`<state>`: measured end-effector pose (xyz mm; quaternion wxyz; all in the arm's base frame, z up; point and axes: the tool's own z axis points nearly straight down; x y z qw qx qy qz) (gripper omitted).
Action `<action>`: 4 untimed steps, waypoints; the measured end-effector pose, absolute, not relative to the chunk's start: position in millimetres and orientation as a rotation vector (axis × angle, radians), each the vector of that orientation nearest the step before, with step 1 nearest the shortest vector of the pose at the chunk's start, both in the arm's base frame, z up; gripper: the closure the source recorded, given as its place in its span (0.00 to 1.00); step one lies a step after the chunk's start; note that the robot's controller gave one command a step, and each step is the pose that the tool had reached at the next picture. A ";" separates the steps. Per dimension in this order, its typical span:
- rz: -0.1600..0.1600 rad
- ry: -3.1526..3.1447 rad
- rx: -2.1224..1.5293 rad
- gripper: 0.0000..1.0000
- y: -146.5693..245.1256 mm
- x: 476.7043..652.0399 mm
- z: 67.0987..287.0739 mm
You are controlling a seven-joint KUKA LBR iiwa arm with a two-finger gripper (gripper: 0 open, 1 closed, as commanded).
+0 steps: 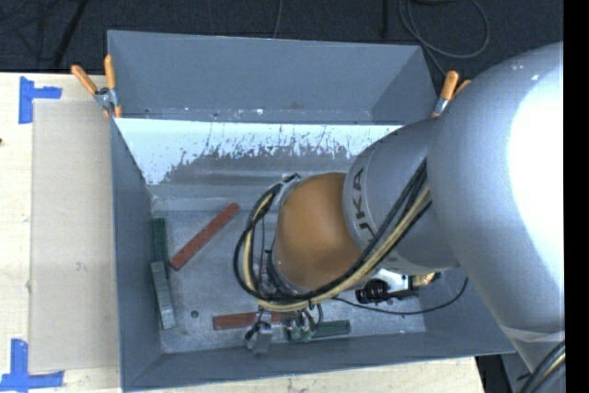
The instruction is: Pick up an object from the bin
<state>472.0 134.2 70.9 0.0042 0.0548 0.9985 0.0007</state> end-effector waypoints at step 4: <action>0.001 3.117 0.396 1.00 110.1 472.6 151.8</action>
Offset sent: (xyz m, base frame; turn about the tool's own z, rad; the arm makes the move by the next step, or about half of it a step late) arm -0.0011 -0.0240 -0.0009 0.1426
